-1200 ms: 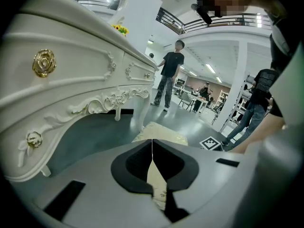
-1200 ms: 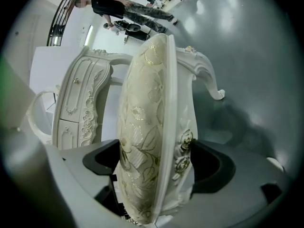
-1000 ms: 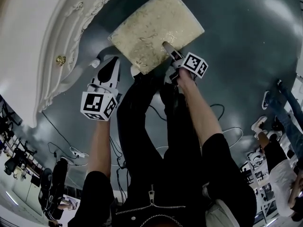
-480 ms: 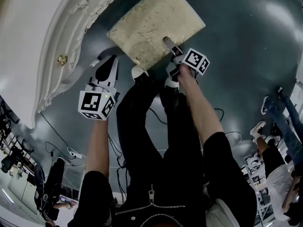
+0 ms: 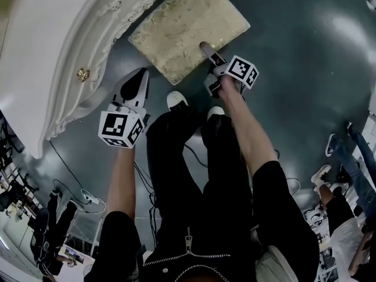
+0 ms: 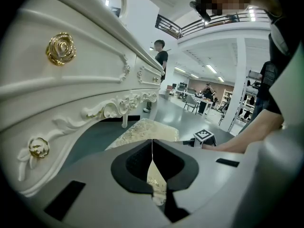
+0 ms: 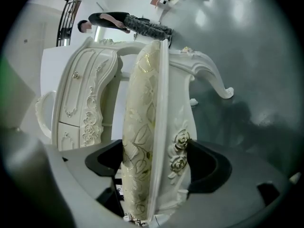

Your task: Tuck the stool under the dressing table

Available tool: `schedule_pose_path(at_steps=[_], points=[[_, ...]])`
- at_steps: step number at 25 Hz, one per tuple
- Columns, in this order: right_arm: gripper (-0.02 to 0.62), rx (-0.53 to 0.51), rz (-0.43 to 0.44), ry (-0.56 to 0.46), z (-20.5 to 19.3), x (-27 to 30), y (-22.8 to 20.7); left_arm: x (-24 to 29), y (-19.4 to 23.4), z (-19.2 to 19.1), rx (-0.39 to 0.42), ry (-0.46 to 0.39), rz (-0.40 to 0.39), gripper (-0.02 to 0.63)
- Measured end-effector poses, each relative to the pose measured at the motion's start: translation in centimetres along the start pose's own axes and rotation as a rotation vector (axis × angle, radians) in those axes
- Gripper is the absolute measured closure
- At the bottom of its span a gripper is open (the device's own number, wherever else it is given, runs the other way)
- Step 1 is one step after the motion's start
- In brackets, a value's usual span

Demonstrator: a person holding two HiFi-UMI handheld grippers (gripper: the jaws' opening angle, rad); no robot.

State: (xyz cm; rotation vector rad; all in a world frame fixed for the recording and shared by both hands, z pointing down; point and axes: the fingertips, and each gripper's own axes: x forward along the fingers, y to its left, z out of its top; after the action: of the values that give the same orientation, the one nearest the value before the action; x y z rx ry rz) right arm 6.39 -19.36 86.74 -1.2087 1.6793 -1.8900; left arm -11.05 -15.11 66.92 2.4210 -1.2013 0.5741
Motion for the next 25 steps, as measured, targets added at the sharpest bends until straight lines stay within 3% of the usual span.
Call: schedule_pose_path(at_steps=[13,25], points=[[0.202,-0.044,0.162,0.027,1.8,7.1,3.2,2.7,2.7,-2.2,0.063,-0.087,0.055,0.584],[0.230,-0.074,0.299,0.035,1.7,9.9,4.5,3.5,4.5,-4.7,0.132,-0.162,0.114,0.584]])
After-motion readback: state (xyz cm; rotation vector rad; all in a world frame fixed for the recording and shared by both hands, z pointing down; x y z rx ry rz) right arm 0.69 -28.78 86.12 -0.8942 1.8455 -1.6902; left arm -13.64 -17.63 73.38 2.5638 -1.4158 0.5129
